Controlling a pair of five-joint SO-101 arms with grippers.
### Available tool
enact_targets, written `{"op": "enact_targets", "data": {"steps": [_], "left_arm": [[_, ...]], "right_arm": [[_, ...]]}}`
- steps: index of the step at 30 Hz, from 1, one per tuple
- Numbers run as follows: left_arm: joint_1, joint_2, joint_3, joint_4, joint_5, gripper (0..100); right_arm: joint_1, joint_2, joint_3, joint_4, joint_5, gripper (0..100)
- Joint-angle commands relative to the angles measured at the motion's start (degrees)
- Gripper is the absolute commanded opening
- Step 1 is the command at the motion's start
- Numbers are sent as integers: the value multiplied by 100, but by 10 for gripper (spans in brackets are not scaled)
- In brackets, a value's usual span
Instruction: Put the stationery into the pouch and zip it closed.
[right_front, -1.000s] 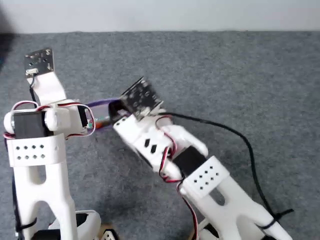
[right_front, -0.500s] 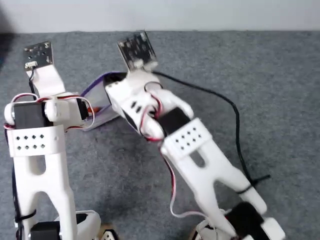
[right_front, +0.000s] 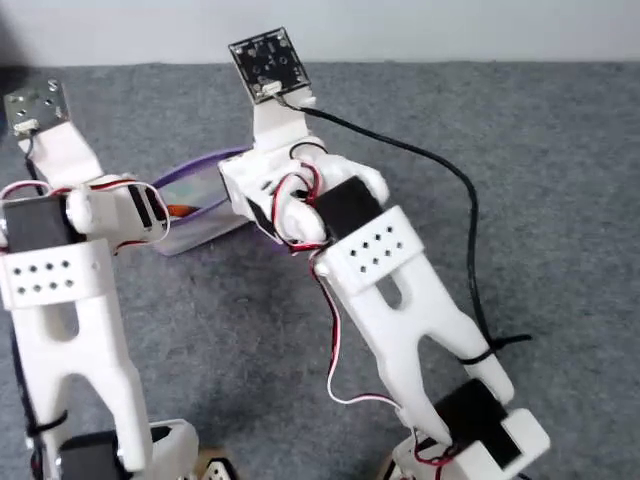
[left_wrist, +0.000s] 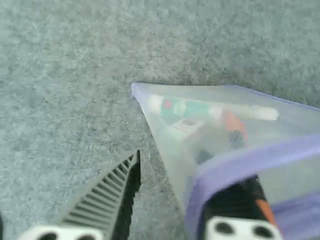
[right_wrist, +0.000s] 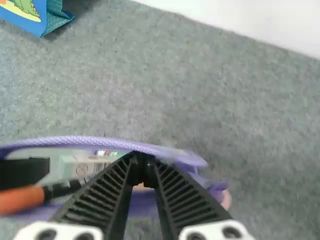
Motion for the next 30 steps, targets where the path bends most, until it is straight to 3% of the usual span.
{"op": "enact_targets", "data": {"steps": [1,9,17,22,30], "left_arm": [[-149,457,-57,141,-167,48],[-35,721,-215,158,-167,12],[651,211,-1059,167,-158,10],[993,88,-1191,176,-149,10],[765,1152,-462,158,-141,11]], "right_arm": [[189,-593,-299,330,-70,8],[532,-1560,-563,1771,-422,8],[1692,-1701,-563,2818,-765,8],[1771,-1710,-563,3073,-782,8],[1631,-1675,-563,3020,-800,8]]}}
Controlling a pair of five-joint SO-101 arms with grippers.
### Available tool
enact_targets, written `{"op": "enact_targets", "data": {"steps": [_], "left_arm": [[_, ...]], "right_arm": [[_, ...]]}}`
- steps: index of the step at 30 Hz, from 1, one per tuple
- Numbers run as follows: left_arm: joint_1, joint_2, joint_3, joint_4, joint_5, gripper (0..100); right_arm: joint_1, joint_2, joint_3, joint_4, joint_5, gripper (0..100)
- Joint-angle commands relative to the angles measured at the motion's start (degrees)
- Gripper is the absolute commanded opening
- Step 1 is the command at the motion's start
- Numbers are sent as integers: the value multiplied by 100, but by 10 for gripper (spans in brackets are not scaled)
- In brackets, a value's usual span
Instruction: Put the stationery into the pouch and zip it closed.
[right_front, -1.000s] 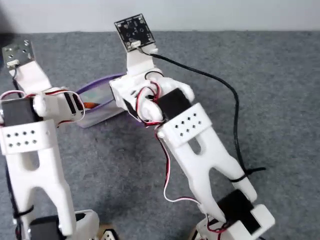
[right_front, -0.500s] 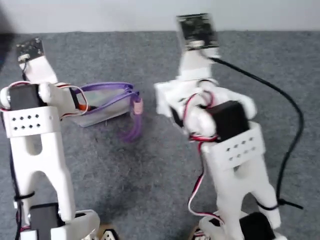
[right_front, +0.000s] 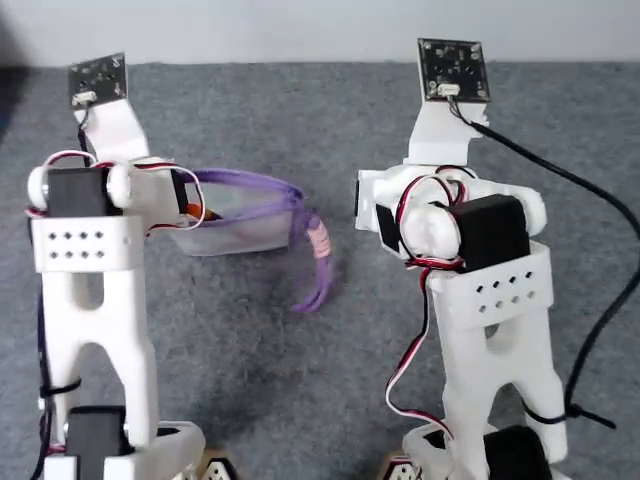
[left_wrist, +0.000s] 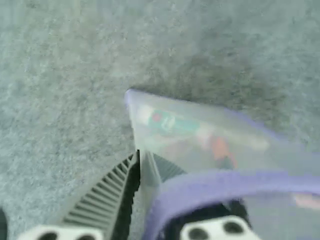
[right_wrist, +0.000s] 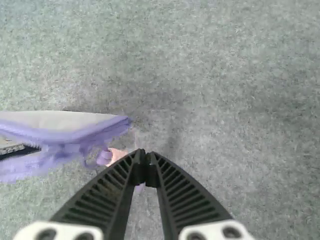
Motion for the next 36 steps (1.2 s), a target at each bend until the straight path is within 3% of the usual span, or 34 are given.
{"op": "enact_targets", "data": {"steps": [1,7,16,25,31,36], "left_arm": [[-237,642,180,97,-44,11],[-818,1037,-207,97,-62,11],[-589,624,-470,88,-62,13],[-589,607,-505,79,-62,13],[-580,26,-505,-9,-70,17],[-598,-545,-497,0,0,186]], "right_arm": [[-163,-189,-273,-31,-88,8],[-1244,-189,-290,-347,-554,8],[-2431,189,-255,-2185,-554,8],[-2545,1121,-237,-3213,-527,8],[-2062,1947,79,-3213,-527,8],[-1657,2255,70,-3257,-510,8]]}}
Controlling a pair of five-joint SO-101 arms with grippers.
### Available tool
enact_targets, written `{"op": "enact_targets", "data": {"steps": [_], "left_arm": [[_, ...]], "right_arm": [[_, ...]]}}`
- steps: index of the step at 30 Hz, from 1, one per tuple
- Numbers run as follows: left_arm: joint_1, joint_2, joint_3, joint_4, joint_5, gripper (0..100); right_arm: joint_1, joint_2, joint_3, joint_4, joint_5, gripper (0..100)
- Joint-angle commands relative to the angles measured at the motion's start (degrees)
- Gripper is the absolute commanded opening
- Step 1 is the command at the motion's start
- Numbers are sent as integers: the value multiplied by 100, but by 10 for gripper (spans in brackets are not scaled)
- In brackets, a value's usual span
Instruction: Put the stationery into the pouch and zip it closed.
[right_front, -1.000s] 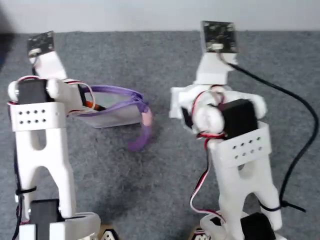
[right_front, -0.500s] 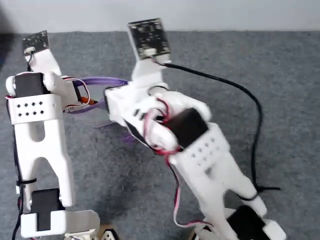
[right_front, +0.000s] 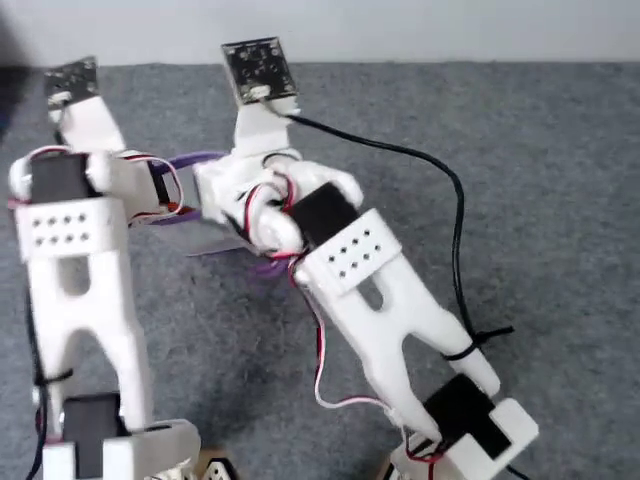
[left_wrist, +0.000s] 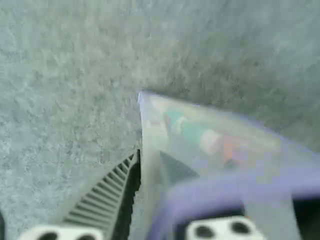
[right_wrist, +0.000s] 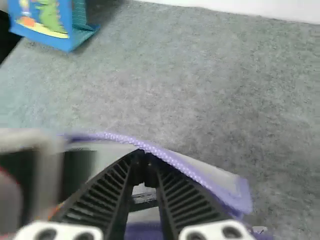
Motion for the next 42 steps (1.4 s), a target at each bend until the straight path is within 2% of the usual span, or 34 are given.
{"op": "enact_targets", "data": {"steps": [1,4,15,25,30,42], "left_arm": [[-18,-659,-163,18,132,219],[-9,-844,-163,9,422,266],[211,-598,-163,-237,440,198],[554,-1284,-119,-237,413,202],[527,-1327,312,-527,413,202],[563,-1319,-312,-475,413,202]], "right_arm": [[391,242,70,-40,-18,8],[400,251,70,-31,132,8],[145,224,53,-40,176,8],[127,277,62,-40,176,8],[127,277,62,-40,176,8],[136,286,62,-40,176,8]]}}
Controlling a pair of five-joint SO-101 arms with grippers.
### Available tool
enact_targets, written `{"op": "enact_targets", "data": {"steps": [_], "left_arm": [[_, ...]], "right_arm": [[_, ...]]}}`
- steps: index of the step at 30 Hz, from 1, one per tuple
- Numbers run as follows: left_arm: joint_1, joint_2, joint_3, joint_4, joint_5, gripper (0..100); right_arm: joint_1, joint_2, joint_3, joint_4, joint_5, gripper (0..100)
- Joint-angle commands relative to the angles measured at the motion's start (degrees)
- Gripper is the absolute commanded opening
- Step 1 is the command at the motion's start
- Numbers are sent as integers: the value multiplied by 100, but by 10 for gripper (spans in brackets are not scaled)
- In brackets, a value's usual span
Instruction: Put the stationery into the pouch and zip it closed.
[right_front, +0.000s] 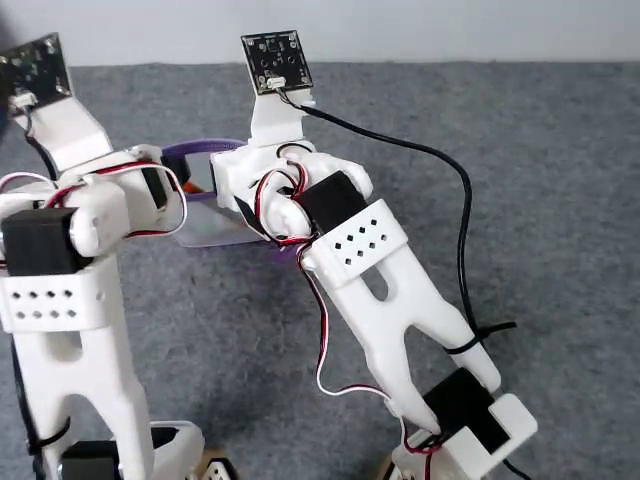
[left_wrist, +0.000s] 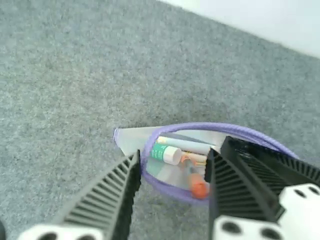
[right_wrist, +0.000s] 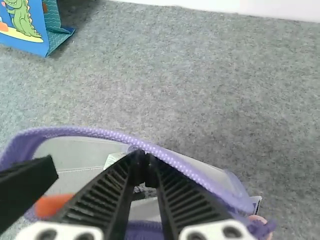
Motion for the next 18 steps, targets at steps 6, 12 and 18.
{"op": "enact_targets", "data": {"steps": [6,12,18], "left_arm": [[62,-114,75,141,-26,202],[18,-114,1235,-440,-185,200],[26,-167,1648,-1002,-185,200]], "right_arm": [[13,180,62,-13,53,8],[13,180,62,-13,53,8],[48,180,62,-13,53,8]]}}
